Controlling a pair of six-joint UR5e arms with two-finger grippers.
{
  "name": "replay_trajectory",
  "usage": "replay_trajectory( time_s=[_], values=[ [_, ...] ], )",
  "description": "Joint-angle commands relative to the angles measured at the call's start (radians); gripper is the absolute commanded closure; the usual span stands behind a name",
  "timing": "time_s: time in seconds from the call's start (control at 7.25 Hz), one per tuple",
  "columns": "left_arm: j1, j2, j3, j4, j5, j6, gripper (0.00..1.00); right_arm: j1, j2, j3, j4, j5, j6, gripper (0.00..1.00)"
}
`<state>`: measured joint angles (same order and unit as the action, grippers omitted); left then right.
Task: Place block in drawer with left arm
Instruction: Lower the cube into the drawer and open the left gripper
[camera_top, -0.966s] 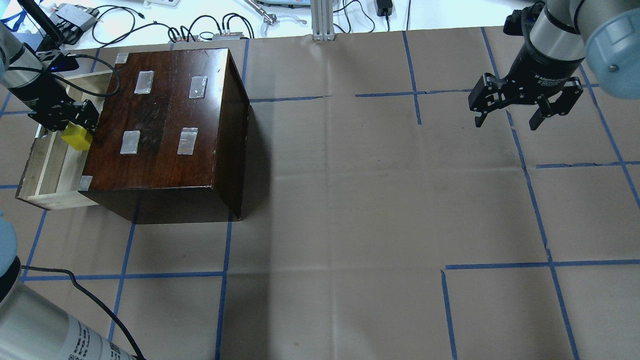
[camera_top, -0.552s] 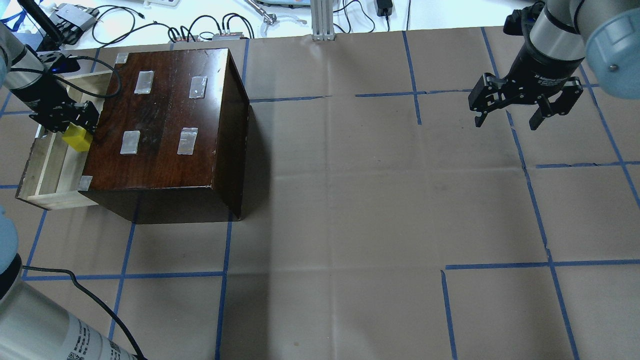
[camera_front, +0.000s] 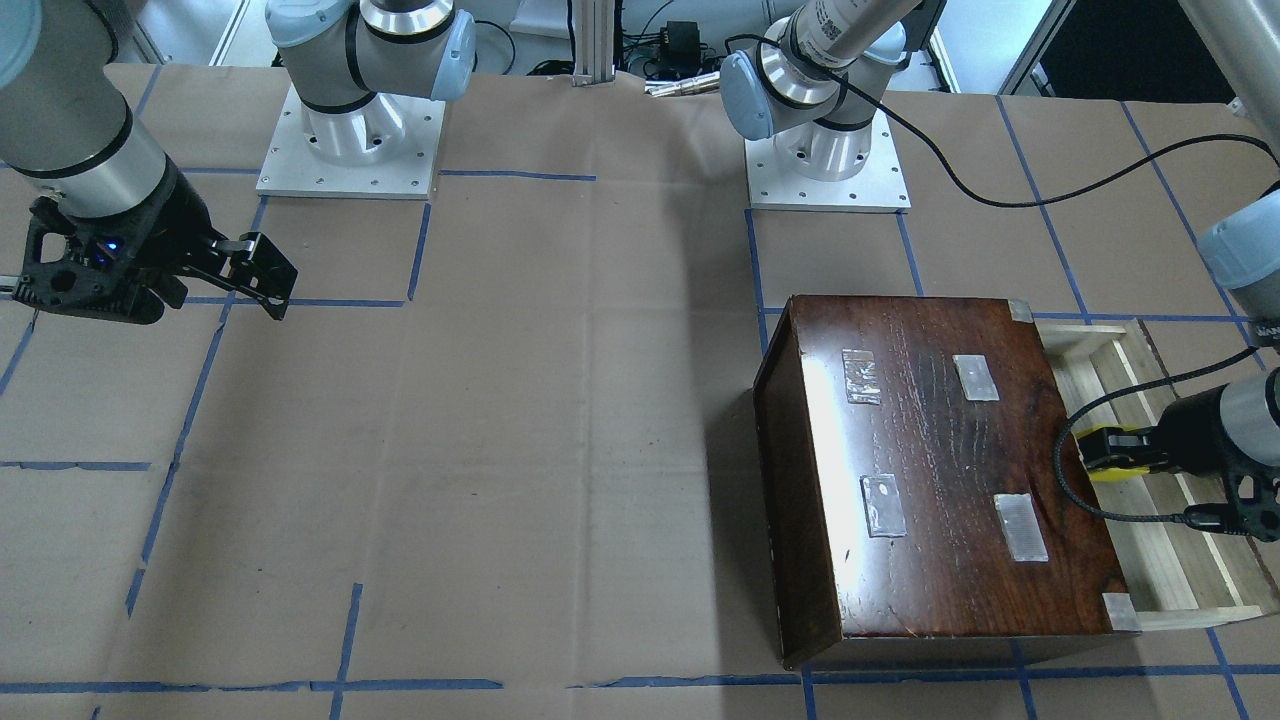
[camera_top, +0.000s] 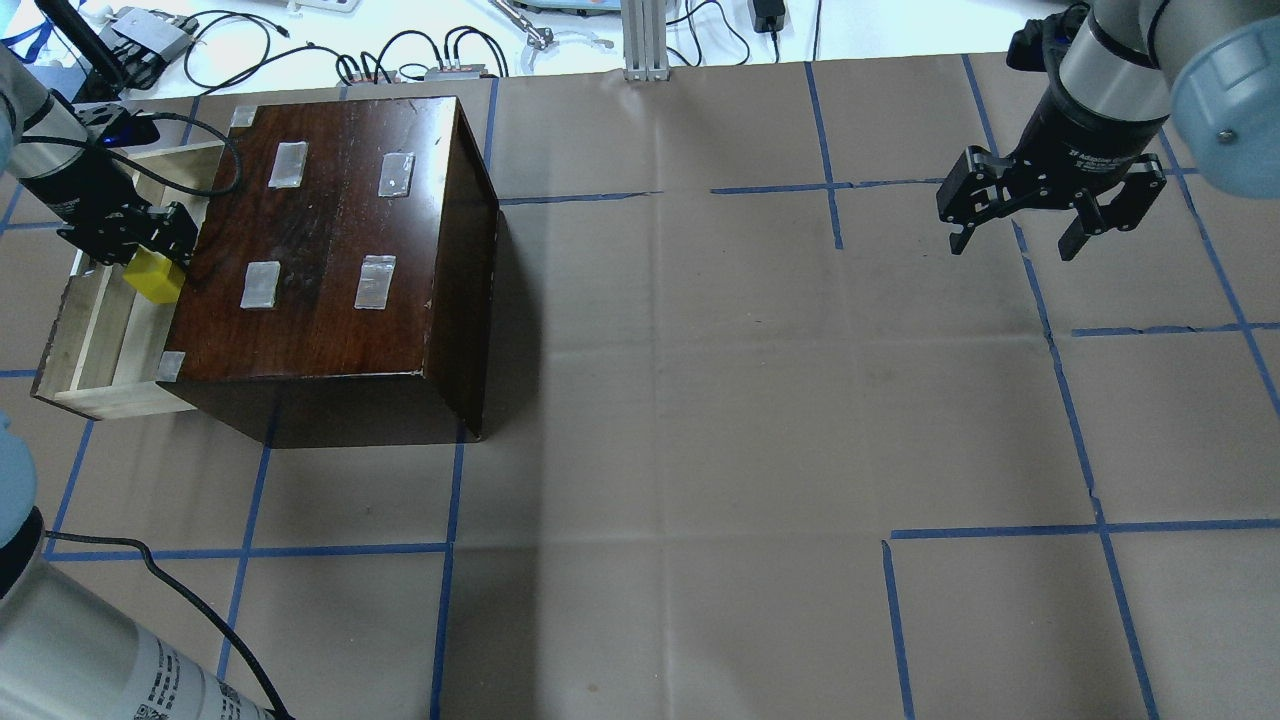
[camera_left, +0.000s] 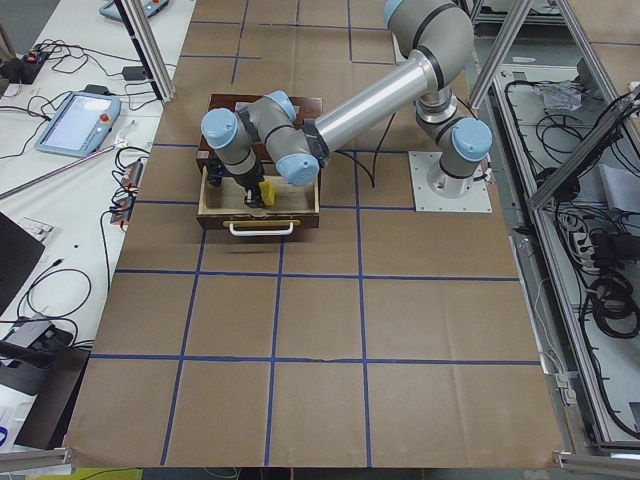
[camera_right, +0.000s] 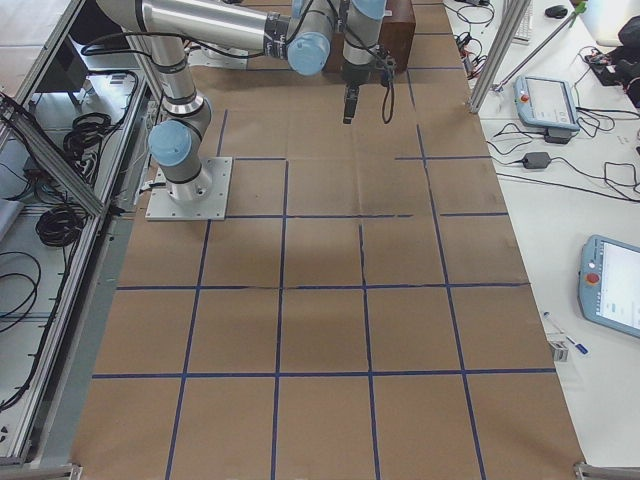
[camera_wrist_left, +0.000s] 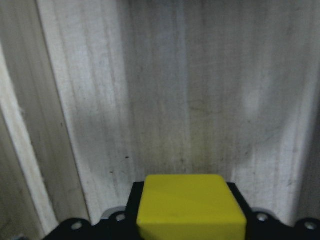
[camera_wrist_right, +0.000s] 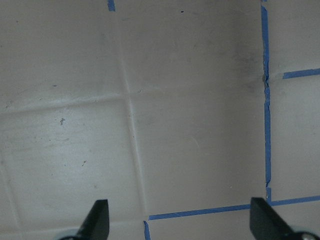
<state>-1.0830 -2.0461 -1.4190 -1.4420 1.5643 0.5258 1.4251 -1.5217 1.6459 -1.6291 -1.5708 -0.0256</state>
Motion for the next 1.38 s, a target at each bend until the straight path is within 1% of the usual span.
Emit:
replay_trajectory(
  time_s=[0.0,0.14,0.69,0.97,1.1,1.24],
  values=[
    [0.000,0.003,-0.001,0.000,-0.001,-0.001,0.31,0.000,0.000,0.000,0.000,0.000,0.000,0.00],
    [0.000,0.003,-0.001,0.000,-0.001,-0.001,0.28,0.000,0.000,-0.001,0.000,0.000,0.000,0.00],
    [0.000,0.026,0.017,-0.002,0.002,-0.001,0.28,0.000,0.000,0.000,0.000,0.000,0.001,0.00],
    [0.002,0.076,0.015,-0.008,-0.006,-0.004,0.06,0.000,0.000,0.000,0.000,0.000,0.000,0.00],
    [0.002,0.104,0.015,-0.014,0.003,-0.003,0.01,0.000,0.000,0.000,0.000,0.000,0.001,0.00],
    [0.000,0.148,0.006,-0.021,0.006,-0.016,0.01,0.000,0.000,0.000,0.000,0.000,0.000,0.00]
  ],
)
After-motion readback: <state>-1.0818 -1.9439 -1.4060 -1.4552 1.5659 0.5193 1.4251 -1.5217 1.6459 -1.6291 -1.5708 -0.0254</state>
